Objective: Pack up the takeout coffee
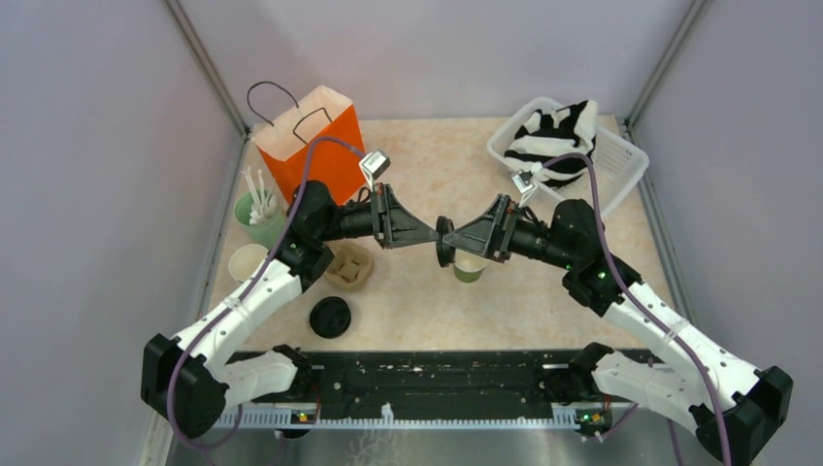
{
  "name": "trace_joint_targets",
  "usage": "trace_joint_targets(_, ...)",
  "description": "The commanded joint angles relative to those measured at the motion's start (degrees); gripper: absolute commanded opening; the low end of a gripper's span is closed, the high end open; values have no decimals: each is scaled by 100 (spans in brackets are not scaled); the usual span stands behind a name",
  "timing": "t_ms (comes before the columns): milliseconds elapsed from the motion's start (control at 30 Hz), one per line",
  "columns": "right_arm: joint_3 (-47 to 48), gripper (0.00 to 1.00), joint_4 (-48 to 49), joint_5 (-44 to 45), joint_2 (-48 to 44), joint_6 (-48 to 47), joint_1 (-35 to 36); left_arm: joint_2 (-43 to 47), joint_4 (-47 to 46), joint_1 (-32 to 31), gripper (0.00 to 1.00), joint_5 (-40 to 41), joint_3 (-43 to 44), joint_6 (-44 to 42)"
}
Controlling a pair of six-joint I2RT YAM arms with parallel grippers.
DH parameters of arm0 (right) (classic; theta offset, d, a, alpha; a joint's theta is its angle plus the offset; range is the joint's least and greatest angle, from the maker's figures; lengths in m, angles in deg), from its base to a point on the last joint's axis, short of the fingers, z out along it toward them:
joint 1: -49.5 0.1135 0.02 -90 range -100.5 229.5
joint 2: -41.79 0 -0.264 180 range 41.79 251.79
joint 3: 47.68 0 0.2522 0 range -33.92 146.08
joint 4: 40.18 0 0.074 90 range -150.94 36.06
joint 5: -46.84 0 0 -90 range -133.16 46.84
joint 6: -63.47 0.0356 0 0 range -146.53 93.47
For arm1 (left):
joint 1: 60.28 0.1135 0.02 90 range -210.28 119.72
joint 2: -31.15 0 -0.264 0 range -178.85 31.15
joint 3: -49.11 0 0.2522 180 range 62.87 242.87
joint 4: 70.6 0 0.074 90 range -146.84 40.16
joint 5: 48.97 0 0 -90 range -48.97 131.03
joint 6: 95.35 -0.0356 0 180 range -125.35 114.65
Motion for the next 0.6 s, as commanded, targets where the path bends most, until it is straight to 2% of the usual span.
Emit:
trace_joint_targets(0,188,98,360,3,27,-4,50,87,-190,-12,0,-75,194,-54)
trace_joint_targets(333,113,93,633,-112,127,122,51,119,-202,-13,0,-78,177,-54)
trace_joint_targets(567,26,84,688,-81,83,184,44,142,-197,-12,0,-84,151,-45)
